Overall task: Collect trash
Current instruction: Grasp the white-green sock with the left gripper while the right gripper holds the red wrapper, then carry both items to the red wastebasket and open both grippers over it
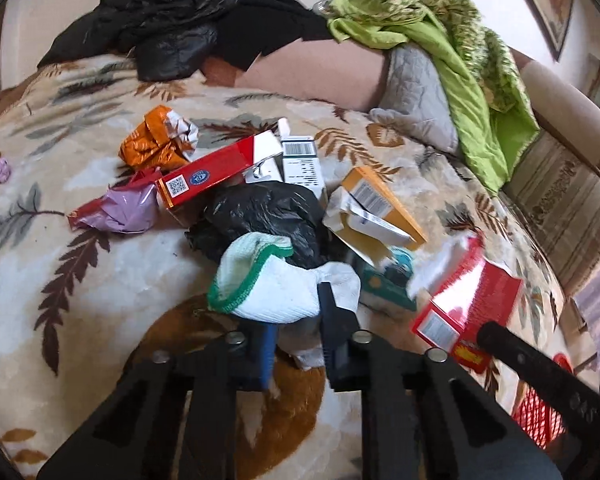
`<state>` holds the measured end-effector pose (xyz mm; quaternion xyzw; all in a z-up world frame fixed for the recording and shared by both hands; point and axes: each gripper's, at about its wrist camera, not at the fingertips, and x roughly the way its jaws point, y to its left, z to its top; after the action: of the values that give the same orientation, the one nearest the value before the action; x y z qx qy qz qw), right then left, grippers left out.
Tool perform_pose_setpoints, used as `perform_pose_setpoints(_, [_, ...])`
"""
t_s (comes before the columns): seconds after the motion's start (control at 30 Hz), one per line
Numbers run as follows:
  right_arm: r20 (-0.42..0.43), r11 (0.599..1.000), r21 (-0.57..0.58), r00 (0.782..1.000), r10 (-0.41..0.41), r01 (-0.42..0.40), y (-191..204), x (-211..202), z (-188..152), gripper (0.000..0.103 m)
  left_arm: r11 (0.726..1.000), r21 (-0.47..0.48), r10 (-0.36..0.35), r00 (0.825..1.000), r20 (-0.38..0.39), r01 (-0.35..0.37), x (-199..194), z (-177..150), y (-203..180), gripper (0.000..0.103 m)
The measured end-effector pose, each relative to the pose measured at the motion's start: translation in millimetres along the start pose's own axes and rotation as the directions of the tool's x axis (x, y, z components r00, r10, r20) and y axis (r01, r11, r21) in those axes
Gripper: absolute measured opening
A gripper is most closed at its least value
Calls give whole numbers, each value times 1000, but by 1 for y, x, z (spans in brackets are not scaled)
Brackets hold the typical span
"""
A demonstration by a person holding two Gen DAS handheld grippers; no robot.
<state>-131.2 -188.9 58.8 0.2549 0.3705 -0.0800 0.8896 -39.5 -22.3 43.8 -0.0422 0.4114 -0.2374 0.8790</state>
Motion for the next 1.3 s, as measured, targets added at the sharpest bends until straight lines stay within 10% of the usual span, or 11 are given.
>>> perform_pose_setpoints(0.7, [211,1000,6,977,20,-22,-25,-100,-9,20,966,246,-123,981,152,83,-80,-20,-64,16])
perform_pose_setpoints(0.9, [288,992,100,951,-108,82,-99,-173,-18,20,904,357,-276,958,75,233,-93,-28,-136,16])
perform_pose_setpoints(1.3, [189,897,297,900,-392,327,-233,-253,-67,21,721,453,-474,850,-230,524,-70,-81,-312,16])
